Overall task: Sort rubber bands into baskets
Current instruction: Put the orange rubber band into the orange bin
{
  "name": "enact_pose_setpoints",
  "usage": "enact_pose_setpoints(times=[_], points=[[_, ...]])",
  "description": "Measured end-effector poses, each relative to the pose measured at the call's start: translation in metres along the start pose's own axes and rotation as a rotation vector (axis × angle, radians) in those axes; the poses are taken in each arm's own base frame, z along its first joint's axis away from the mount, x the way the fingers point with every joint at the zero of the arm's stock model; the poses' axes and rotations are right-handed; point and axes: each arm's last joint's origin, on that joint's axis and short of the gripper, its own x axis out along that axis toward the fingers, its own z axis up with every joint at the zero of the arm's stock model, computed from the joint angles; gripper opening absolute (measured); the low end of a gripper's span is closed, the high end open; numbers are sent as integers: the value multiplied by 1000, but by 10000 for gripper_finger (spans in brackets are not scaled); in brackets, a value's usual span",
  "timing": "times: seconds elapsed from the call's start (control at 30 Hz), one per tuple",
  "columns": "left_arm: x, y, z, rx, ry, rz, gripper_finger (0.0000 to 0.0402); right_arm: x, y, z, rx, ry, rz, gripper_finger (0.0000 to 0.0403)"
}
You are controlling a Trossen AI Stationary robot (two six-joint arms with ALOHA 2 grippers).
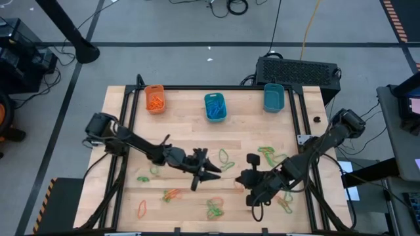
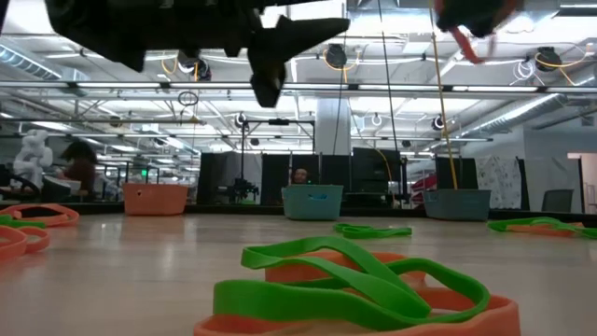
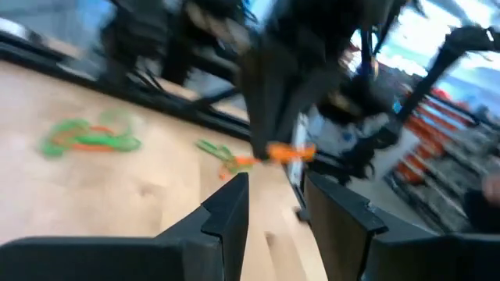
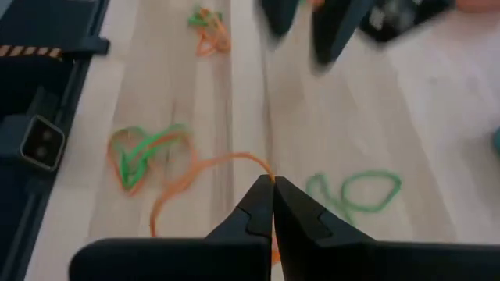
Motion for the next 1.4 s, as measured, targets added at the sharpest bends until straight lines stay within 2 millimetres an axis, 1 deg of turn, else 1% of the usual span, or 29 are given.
enact_pose_setpoints(times=[0.1, 0.17, 0.23, 0.37, 0.43, 0.73, 0.93, 1.13, 1.4], points=[[10, 3, -4, 47, 22, -23, 132, 1, -5, 10, -13, -26, -17, 0], [15, 4, -7, 22, 26, -17, 132, 3, -10, 12, -18, -39, -54, 0], [19, 7, -9, -49, 20, 18, 132, 5, -16, 14, -25, -39, -86, 0], [24, 14, -10, -246, -4, 69, 132, 9, -24, 18, -27, -36, -113, 0], [24, 18, -8, -284, -9, 80, 132, 11, -27, 19, -19, -35, -122, 0], [24, 18, -6, -298, -31, 81, 132, 15, -41, 17, 7, 22, -177, 0], [24, 20, -5, -323, -74, 140, 132, 18, -48, 21, 25, 11, -211, 0], [24, 20, -4, -323, -87, 134, 132, 21, -55, 23, 41, 14, -230, 0], [23, 23, -2, -322, -111, 175, 132, 24, -61, 25, 51, 18, -248, 0]])
